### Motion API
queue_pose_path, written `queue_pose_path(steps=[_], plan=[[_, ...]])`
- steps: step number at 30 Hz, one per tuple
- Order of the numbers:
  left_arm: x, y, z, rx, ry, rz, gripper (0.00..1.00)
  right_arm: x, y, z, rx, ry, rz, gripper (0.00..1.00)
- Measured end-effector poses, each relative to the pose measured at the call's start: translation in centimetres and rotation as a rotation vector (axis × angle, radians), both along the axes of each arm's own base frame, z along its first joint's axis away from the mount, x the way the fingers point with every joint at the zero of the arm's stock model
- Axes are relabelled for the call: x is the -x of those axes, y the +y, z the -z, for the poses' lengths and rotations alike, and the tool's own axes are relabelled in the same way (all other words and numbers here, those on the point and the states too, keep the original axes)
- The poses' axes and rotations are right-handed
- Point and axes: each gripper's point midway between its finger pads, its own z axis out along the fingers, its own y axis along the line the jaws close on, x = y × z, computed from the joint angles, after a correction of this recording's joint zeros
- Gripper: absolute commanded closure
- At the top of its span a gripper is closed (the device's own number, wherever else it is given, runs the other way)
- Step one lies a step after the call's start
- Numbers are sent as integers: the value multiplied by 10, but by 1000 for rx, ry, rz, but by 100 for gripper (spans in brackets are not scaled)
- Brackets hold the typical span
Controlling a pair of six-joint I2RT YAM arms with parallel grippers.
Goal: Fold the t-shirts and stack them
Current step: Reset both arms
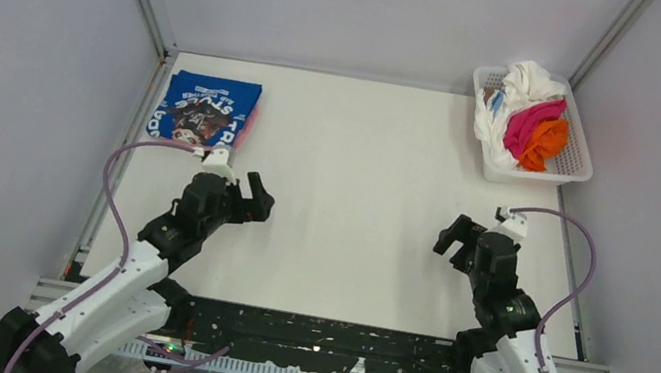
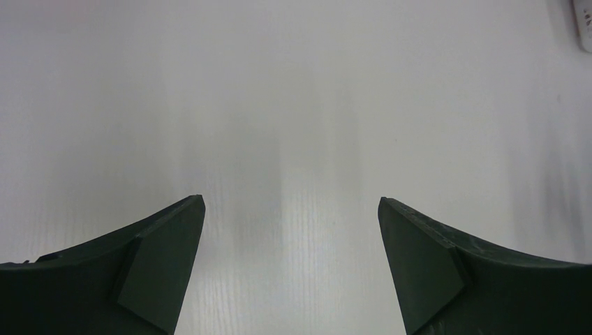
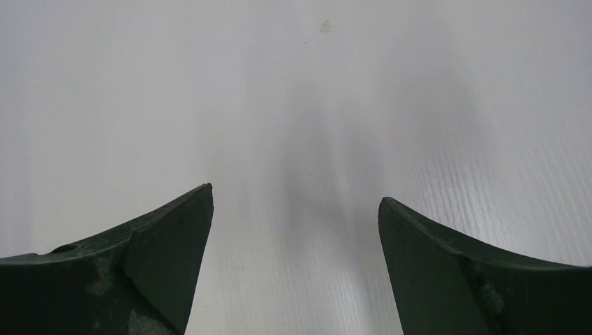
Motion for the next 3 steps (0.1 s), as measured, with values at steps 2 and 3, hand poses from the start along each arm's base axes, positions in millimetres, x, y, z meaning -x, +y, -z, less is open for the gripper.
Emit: queue_pose_path(steps=[2, 3], plan=[[0, 1, 0, -3, -1, -6, 0, -1, 0, -2, -3, -12, 0, 5], [-1, 2, 0, -4, -3, -9, 0, -1, 0, -4, -5, -19, 0, 4]])
